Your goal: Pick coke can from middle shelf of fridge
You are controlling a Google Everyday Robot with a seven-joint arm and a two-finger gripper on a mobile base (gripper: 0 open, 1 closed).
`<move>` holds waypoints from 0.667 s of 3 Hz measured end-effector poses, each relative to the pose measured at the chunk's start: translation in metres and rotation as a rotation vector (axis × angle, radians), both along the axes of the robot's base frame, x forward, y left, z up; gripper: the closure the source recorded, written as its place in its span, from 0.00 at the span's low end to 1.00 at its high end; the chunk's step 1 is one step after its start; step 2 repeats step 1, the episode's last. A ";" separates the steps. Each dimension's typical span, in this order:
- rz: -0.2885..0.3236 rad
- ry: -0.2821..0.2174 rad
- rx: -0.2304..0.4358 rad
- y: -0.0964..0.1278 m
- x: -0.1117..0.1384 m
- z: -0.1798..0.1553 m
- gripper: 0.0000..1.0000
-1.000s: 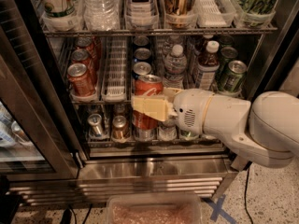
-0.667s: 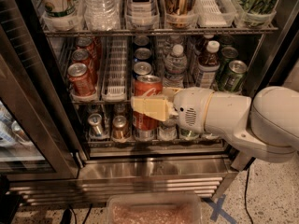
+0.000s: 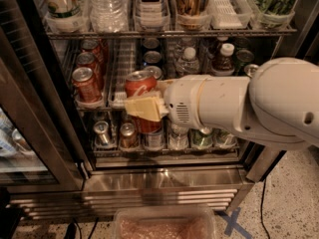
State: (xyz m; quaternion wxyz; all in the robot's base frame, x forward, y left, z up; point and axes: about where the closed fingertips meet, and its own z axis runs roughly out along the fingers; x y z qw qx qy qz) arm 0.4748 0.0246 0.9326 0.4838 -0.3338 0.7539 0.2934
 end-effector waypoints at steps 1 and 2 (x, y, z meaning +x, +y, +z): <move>0.004 -0.006 -0.011 0.003 -0.002 0.002 1.00; 0.004 -0.006 -0.011 0.003 -0.002 0.002 1.00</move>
Offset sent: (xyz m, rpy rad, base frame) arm 0.0000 0.0000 0.0000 0.0000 0.0000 0.0000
